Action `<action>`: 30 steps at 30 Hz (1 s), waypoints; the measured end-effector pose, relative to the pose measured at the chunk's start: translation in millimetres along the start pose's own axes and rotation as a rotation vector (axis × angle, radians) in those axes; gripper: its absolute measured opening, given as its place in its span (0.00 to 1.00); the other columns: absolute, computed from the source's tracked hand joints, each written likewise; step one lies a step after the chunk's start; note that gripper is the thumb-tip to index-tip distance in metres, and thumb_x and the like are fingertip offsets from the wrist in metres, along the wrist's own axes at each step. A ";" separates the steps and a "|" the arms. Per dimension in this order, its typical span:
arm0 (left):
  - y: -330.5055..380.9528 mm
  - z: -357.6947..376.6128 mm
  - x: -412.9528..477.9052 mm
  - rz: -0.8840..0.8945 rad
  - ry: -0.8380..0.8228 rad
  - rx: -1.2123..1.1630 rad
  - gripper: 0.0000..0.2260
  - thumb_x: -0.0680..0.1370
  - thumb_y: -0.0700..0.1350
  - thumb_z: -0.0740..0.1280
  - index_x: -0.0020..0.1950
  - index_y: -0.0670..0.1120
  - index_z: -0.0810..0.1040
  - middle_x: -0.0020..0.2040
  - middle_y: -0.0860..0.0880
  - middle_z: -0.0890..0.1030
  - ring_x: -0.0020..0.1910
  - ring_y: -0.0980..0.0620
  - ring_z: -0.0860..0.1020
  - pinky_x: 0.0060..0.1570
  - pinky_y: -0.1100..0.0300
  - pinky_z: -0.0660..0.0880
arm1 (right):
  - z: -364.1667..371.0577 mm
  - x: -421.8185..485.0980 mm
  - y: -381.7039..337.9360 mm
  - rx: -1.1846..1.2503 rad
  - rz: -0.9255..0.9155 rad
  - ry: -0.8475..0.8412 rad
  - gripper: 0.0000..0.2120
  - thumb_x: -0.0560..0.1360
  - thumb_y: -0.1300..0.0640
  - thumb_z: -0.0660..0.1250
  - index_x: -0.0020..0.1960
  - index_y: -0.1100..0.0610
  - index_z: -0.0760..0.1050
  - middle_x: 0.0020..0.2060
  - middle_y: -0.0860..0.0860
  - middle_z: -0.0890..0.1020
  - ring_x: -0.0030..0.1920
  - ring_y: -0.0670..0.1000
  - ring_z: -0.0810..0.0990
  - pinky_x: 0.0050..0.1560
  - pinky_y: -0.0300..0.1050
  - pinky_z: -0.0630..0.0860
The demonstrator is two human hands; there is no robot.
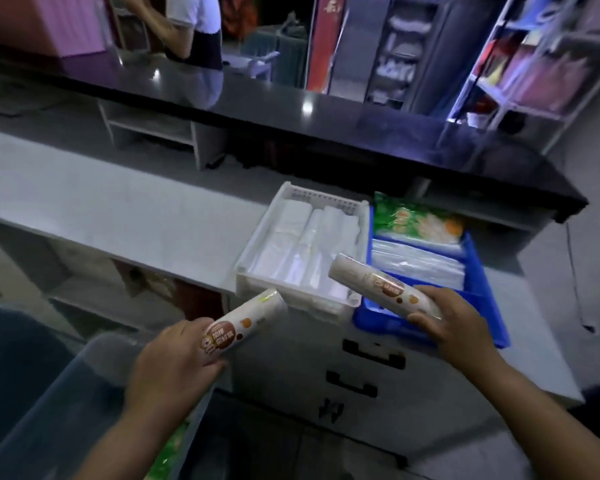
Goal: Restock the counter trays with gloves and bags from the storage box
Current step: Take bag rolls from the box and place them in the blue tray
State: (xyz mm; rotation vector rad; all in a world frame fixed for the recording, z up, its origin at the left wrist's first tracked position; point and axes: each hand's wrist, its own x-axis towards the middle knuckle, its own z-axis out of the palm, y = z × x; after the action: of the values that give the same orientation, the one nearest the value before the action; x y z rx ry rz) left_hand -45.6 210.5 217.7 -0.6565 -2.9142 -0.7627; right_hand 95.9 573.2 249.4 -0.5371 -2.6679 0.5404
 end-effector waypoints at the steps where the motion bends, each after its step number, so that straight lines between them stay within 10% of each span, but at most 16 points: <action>1: 13.6 4.5 3.9 0.013 -0.002 -0.010 0.22 0.58 0.46 0.78 0.51 0.52 0.79 0.41 0.50 0.80 0.41 0.45 0.78 0.38 0.53 0.75 | -9.0 -1.8 18.8 -0.007 0.047 0.018 0.17 0.70 0.52 0.72 0.58 0.50 0.76 0.44 0.44 0.75 0.42 0.45 0.73 0.37 0.37 0.65; 21: 183.0 90.5 65.0 -0.050 0.012 0.068 0.25 0.59 0.50 0.79 0.55 0.54 0.78 0.45 0.53 0.81 0.45 0.49 0.78 0.38 0.57 0.73 | -7.5 89.2 184.6 -0.379 -0.226 -0.466 0.21 0.73 0.37 0.59 0.61 0.45 0.69 0.58 0.44 0.75 0.58 0.48 0.69 0.59 0.45 0.64; 30: 193.4 91.6 87.0 -0.066 -0.010 0.083 0.24 0.60 0.50 0.78 0.55 0.55 0.78 0.44 0.53 0.81 0.44 0.48 0.78 0.37 0.56 0.73 | -1.4 92.7 162.1 -0.259 -0.318 -0.353 0.15 0.75 0.45 0.62 0.58 0.50 0.75 0.54 0.48 0.79 0.54 0.51 0.74 0.57 0.47 0.70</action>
State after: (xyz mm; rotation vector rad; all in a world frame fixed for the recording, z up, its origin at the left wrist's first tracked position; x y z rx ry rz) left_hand -39.4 440.3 239.4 -0.5603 -2.9715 -0.6414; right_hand 63.6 751.9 205.8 -0.0772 -3.1000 0.2113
